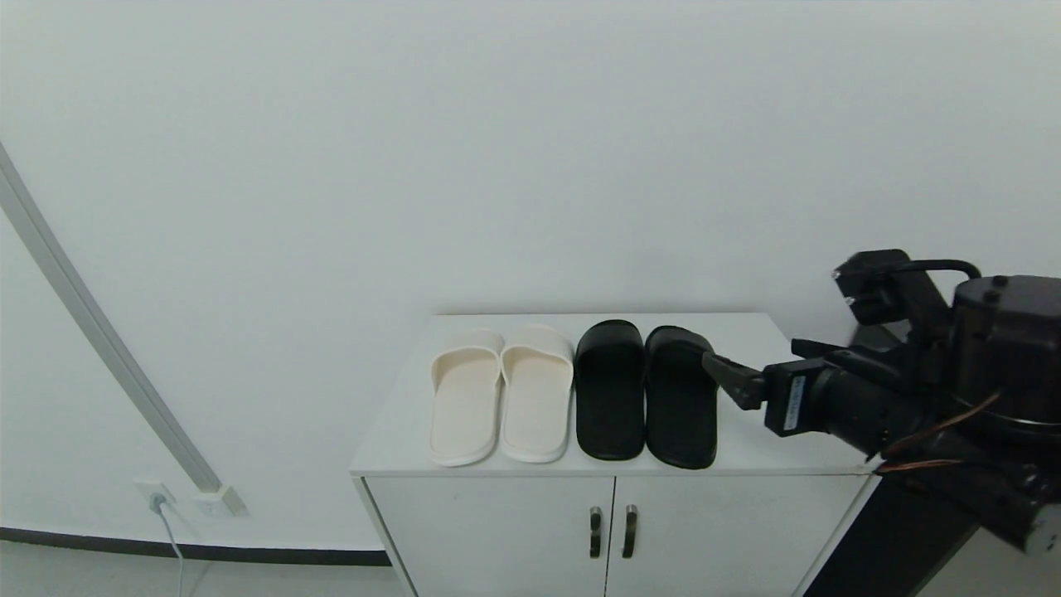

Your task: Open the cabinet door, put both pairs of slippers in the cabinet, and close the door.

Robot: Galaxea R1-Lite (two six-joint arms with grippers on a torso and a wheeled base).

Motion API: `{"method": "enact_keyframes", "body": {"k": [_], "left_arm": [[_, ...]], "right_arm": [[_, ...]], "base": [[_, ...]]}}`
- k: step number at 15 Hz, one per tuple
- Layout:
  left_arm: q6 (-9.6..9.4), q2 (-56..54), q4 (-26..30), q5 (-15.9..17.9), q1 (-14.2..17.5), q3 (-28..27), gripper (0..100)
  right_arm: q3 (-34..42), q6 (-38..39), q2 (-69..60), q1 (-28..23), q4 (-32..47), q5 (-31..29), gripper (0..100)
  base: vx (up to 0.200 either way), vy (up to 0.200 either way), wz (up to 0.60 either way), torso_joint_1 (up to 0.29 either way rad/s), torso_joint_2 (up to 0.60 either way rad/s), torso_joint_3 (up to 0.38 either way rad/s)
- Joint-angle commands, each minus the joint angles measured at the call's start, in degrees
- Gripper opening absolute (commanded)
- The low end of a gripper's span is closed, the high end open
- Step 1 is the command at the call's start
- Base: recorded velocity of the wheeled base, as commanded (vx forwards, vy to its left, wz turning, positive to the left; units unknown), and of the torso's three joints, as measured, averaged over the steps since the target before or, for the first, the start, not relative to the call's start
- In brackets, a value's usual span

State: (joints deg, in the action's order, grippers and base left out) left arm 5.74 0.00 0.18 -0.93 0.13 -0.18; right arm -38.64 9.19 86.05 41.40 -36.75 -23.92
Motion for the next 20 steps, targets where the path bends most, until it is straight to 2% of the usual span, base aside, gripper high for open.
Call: {"method": "enact_keyframes", "body": {"k": [1,2,4,8,13,20], "left_arm": [[0.06,0.09,-0.01,0.05,-0.05,0.01,0],[-0.03,0.00,-0.01,0.05,0.04,0.01,0],[-0.12,0.09,-0.01,0.05,0.04,0.01,0],[-0.12,0.09,0.08,0.05,0.04,0.01,0],[-0.12,0.09,-0.01,0.05,0.04,0.01,0],[-0.03,0.00,-0.01,0.05,0.04,0.01,0]], "right_arm": [[-4.60,0.21,7.29,8.61,-0.07,-10.45,100],[-5.39,0.12,8.69,10.72,-0.07,-15.02,100],[-8.20,-0.14,12.91,12.65,-0.16,-18.97,100],[-13.65,0.48,20.91,8.96,-0.34,-18.71,100],[-17.61,7.07,28.73,6.15,-0.77,-18.71,100],[-27.54,7.60,37.78,1.58,-0.51,-18.45,100]], "base": [[0.000,0.000,0.00,0.000,0.00,0.000],[0.000,0.000,0.00,0.000,0.00,0.000],[0.000,0.000,0.00,0.000,0.00,0.000],[0.000,0.000,0.00,0.000,0.00,0.000],[0.000,0.000,0.00,0.000,0.00,0.000],[0.000,0.000,0.00,0.000,0.00,0.000]]}}
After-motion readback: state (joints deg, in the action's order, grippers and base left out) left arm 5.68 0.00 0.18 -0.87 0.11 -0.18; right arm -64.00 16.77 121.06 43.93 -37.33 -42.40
